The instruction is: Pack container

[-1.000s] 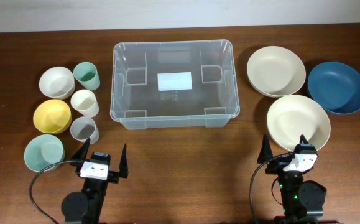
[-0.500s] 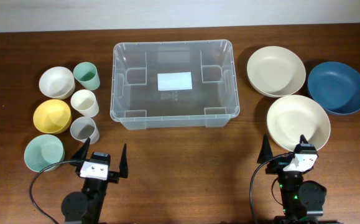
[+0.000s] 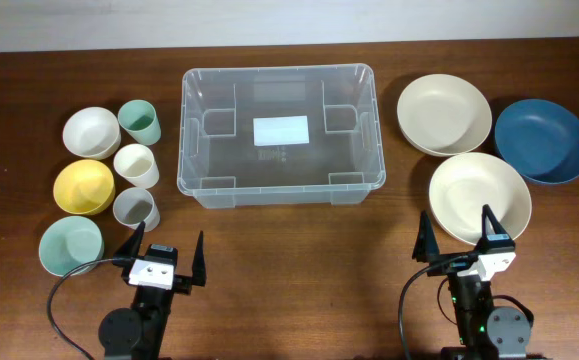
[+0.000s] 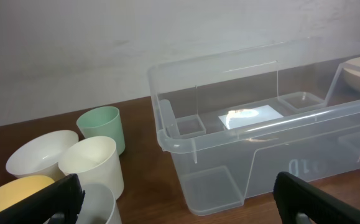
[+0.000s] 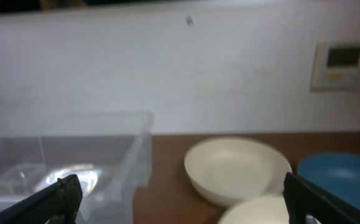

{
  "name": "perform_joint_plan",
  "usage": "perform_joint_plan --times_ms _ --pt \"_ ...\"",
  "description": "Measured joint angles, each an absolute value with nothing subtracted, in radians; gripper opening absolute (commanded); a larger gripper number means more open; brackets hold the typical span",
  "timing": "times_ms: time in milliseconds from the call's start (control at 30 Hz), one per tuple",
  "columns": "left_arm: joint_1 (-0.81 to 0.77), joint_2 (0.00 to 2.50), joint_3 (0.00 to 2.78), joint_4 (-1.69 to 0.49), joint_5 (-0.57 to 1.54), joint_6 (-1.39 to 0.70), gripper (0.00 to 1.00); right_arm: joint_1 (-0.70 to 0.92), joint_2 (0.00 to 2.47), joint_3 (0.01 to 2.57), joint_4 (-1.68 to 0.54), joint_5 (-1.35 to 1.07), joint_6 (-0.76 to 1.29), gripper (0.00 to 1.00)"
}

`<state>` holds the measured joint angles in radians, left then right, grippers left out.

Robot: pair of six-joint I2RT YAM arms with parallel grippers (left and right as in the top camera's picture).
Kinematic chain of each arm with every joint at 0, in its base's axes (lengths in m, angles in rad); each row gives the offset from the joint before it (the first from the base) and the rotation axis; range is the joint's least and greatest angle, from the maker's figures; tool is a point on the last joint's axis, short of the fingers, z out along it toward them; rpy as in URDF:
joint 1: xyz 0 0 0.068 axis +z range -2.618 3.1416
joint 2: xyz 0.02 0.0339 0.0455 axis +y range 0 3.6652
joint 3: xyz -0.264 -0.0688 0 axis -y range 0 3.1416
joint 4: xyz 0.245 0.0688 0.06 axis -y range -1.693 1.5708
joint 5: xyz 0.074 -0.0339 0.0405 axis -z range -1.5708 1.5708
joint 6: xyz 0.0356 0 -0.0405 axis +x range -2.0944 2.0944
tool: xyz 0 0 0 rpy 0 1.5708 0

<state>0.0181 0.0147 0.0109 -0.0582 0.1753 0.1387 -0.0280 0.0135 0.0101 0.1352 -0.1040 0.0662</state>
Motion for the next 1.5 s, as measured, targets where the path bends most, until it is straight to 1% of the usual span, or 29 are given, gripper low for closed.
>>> perform_joint_plan --times_ms 133,233,333,467,533,567,700,767,833,967,1100,1267,1500 --pt "0.018 0.015 0.011 -0.058 0.175 0.139 1.00 -0.028 0.014 0.025 0.133 -0.103 0.066 0.99" --pt "0.018 0.015 0.011 -0.058 0.175 0.139 1.00 -0.041 0.030 0.093 0.068 -0.071 0.067 0.99" --pt "0.018 0.015 0.011 -0.058 0.175 0.139 1.00 -0.081 0.086 0.220 -0.058 -0.034 0.067 0.99" --pt "0.018 0.015 0.011 -0.059 0.175 0.139 1.00 -0.165 0.230 0.440 -0.229 -0.016 0.056 0.99" --pt "0.018 0.015 0.011 -0.058 0.175 0.139 1.00 -0.204 0.318 0.547 -0.274 -0.047 0.051 0.99" --pt "0.018 0.015 0.011 -0.059 0.175 0.139 1.00 -0.222 0.372 0.604 -0.292 -0.100 0.049 0.99" --pt "0.018 0.015 0.011 -0.059 0.175 0.139 1.00 -0.229 0.494 0.679 -0.302 -0.256 0.047 0.99" --pt "0.018 0.015 0.011 -0.059 0.175 0.139 1.00 -0.232 0.547 0.683 -0.300 -0.275 0.058 0.99" --pt "0.018 0.015 0.011 -0.059 0.175 0.139 1.00 -0.247 0.603 0.683 -0.308 -0.234 0.127 0.99" --pt "0.018 0.015 0.011 -0.059 0.175 0.139 1.00 -0.331 0.713 0.683 -0.379 -0.080 0.380 0.99" --pt "0.018 0.015 0.011 -0.059 0.175 0.139 1.00 -0.440 0.840 0.683 -0.381 -0.050 0.532 0.99" --pt "0.018 0.015 0.011 -0.059 0.175 0.139 1.00 -0.548 1.002 0.683 -0.338 -0.120 0.612 0.99" --pt "0.018 0.015 0.011 -0.059 0.175 0.139 1.00 -0.594 1.153 0.683 -0.350 -0.171 0.641 0.99"
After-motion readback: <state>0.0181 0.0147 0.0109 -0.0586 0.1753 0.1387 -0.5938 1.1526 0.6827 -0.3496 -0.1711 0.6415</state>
